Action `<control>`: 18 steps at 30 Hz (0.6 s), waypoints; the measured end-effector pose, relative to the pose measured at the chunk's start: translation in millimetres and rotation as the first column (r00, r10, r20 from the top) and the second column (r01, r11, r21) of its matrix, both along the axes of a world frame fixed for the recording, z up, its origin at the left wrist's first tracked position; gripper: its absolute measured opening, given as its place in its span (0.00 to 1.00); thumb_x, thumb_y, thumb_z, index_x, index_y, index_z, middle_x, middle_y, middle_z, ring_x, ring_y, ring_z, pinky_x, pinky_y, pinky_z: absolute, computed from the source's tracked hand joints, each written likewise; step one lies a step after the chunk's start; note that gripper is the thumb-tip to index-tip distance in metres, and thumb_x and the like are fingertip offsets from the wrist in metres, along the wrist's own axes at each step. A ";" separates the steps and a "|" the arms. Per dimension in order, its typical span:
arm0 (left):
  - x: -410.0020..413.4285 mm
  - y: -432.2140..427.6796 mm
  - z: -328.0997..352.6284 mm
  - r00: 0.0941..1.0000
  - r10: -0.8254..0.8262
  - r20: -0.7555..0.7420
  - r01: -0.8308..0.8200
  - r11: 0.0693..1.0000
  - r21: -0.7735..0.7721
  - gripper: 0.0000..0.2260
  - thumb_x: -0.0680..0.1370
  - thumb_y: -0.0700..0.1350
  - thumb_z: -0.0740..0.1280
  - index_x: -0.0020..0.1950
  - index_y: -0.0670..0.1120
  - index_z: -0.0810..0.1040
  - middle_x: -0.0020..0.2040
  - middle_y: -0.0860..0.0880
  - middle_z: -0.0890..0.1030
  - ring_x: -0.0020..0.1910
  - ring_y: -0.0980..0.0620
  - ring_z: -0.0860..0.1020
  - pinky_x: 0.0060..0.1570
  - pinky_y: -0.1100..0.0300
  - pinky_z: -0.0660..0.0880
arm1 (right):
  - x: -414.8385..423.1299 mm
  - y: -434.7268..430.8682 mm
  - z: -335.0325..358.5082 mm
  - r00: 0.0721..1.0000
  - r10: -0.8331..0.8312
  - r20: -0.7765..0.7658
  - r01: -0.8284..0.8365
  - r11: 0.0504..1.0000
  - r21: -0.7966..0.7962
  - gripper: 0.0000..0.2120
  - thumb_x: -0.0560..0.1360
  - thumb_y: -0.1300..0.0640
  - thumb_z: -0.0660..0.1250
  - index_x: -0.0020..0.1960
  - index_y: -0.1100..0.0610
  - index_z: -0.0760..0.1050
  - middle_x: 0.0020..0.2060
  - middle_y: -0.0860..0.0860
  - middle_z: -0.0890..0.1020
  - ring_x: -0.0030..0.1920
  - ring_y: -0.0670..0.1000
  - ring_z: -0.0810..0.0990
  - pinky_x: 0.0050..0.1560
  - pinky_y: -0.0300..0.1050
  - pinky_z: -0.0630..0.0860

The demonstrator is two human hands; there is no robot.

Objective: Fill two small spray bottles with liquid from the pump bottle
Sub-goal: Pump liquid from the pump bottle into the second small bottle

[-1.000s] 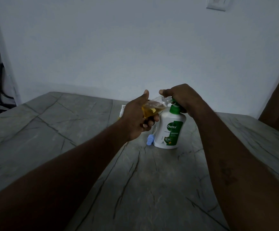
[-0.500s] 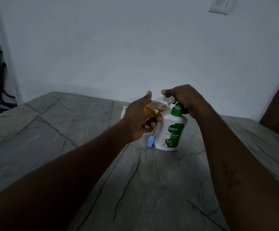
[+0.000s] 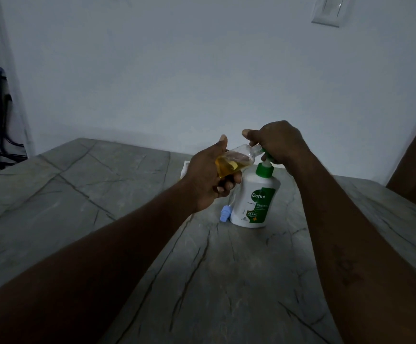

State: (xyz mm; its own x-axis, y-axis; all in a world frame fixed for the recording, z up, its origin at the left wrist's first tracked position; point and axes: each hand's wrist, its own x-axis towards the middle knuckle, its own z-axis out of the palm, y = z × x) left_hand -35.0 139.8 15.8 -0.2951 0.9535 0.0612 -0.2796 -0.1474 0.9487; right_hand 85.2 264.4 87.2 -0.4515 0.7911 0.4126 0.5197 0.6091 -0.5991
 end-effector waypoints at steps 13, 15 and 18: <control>1.8 -4.6 -2.6 1.000 0.011 -0.028 -0.012 1.000 -0.024 0.27 0.83 0.64 0.56 0.51 0.42 0.81 0.33 0.43 0.79 0.26 0.52 0.70 0.27 0.60 0.58 | -2.3 3.9 -17.2 0.995 0.056 -0.089 -0.084 0.927 -0.365 0.15 0.73 0.44 0.75 0.48 0.56 0.83 0.42 0.53 0.87 0.48 0.57 0.85 0.59 0.56 0.78; 2.3 -4.6 -2.7 1.000 0.019 -0.023 -0.019 0.999 -0.029 0.27 0.83 0.64 0.56 0.51 0.42 0.82 0.33 0.43 0.79 0.26 0.52 0.70 0.27 0.60 0.58 | -2.4 4.5 -18.3 0.994 0.049 -0.096 -0.081 0.930 -0.359 0.16 0.72 0.43 0.75 0.49 0.56 0.84 0.44 0.54 0.87 0.51 0.59 0.86 0.57 0.54 0.78; 2.6 -3.7 -2.9 1.000 0.018 -0.012 -0.019 0.999 -0.034 0.27 0.83 0.65 0.57 0.52 0.42 0.82 0.33 0.43 0.79 0.27 0.51 0.69 0.27 0.61 0.58 | -2.4 2.8 -17.8 0.994 0.043 -0.096 -0.072 0.944 -0.321 0.21 0.69 0.38 0.74 0.50 0.55 0.84 0.46 0.55 0.87 0.50 0.59 0.86 0.55 0.55 0.81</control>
State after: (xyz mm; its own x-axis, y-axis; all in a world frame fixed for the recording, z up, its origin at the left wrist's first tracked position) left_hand -32.5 136.1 12.9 -0.3120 0.9495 0.0326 -0.2657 -0.1201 0.9565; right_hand 82.8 267.2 69.4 -0.4744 0.8622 0.1777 0.4269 0.4019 -0.8101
